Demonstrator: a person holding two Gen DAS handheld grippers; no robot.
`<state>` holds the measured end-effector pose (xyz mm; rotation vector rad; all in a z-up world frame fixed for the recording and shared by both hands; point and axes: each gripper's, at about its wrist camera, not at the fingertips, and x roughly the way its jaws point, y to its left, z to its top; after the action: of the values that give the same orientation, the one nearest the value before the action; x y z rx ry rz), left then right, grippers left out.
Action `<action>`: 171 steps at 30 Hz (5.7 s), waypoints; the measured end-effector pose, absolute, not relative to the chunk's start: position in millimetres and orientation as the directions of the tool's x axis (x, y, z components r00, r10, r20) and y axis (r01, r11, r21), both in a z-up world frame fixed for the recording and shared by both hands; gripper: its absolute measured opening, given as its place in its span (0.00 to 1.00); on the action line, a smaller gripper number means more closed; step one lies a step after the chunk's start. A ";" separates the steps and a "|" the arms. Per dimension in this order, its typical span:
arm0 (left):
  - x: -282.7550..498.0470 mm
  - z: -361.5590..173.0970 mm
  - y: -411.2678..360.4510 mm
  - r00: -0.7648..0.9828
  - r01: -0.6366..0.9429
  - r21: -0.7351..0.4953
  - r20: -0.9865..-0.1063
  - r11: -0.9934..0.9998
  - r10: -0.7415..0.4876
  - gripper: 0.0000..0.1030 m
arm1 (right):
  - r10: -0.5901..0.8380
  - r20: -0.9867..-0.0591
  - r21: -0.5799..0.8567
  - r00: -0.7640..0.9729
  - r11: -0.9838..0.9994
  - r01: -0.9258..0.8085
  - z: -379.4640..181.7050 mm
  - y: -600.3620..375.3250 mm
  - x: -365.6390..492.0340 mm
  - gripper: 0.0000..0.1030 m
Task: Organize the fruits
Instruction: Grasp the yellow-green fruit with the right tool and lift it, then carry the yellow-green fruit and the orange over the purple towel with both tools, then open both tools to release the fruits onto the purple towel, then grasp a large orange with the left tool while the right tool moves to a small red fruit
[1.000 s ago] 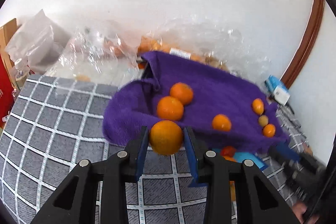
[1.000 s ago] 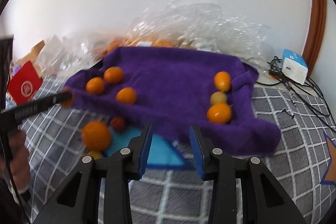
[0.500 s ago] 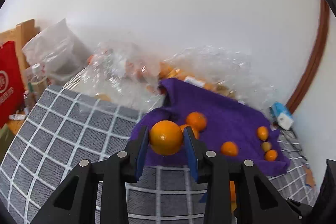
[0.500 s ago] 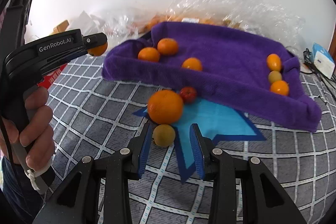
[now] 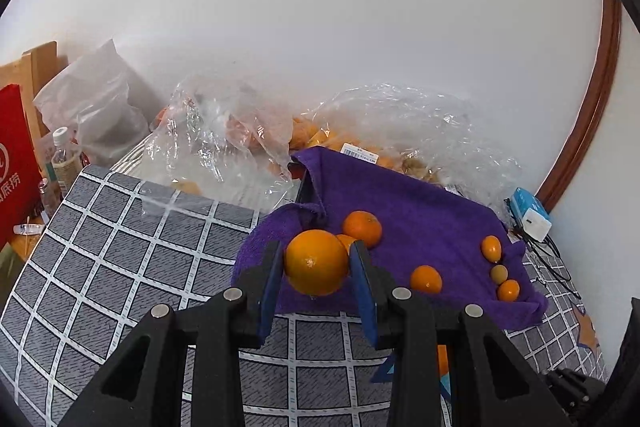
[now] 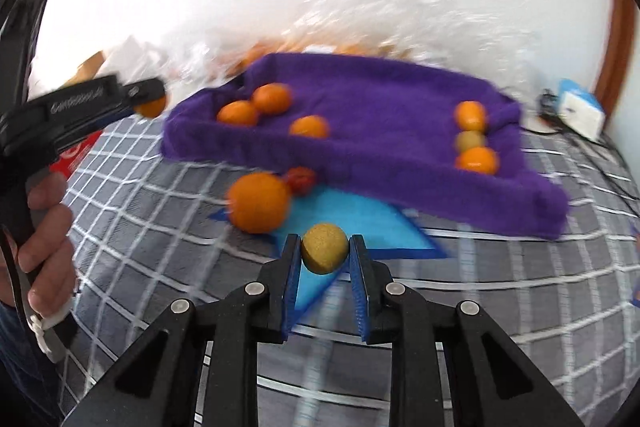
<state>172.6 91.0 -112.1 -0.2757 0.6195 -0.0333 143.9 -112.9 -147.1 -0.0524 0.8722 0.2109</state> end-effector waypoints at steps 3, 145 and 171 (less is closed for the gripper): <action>173.8 -114.1 91.4 0.806 -0.053 -0.273 -0.579 0.961 -0.120 0.32 | 0.106 -0.771 0.008 0.628 0.988 -0.156 -146.1 -137.2 141.6 0.23; 189.0 -131.2 24.2 0.625 0.137 -0.254 -0.728 0.957 -0.282 0.43 | 0.044 -0.629 -0.036 0.776 0.996 -0.087 -100.1 -175.2 204.0 0.47; 175.7 -128.8 33.9 0.699 0.121 -0.248 -0.666 0.961 -0.260 0.39 | 0.167 -0.675 0.183 0.719 0.981 -0.056 -131.3 -203.0 178.2 0.48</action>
<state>175.7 33.9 -128.8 -0.1914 0.7692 -0.2135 178.2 -203.0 -131.3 0.1541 0.7592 0.1236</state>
